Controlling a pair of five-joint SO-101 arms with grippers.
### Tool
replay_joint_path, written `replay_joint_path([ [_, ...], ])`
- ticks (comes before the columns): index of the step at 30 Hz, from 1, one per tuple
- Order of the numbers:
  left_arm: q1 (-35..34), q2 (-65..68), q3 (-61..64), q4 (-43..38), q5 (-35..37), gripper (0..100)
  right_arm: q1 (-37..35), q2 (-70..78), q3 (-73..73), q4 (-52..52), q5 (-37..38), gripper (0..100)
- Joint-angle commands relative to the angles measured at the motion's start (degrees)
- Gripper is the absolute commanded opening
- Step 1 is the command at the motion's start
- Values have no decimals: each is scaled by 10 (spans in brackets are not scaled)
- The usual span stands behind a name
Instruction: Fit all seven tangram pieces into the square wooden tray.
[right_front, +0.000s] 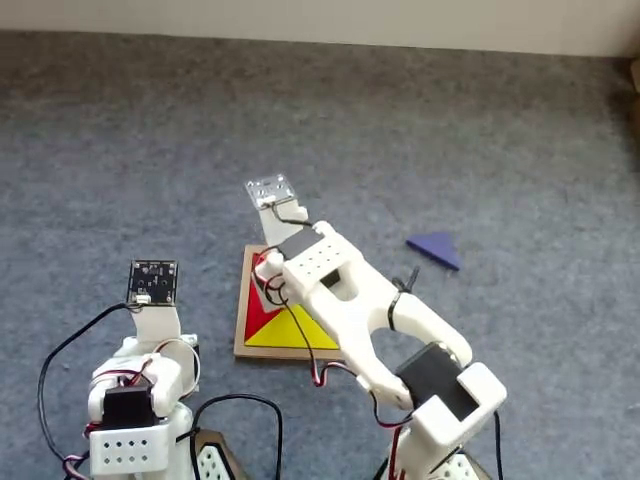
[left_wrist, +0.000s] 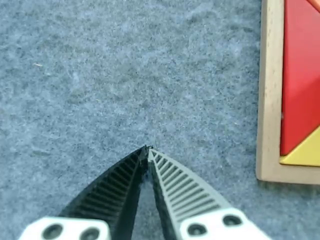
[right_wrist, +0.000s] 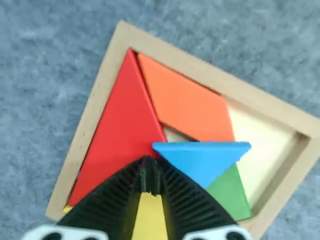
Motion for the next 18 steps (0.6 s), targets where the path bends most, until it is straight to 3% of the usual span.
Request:
replay_joint_path([
  [1, 0, -18, 11, 4, -4, 14, 22, -4, -36, -9, 6, 18],
  [9, 0, -18, 11, 4, -4, 14, 29, -9, -79, 0, 9, 18],
  [18, 0, -18, 11, 4, -4, 14, 79, -8, -194, 115, 9, 18],
])
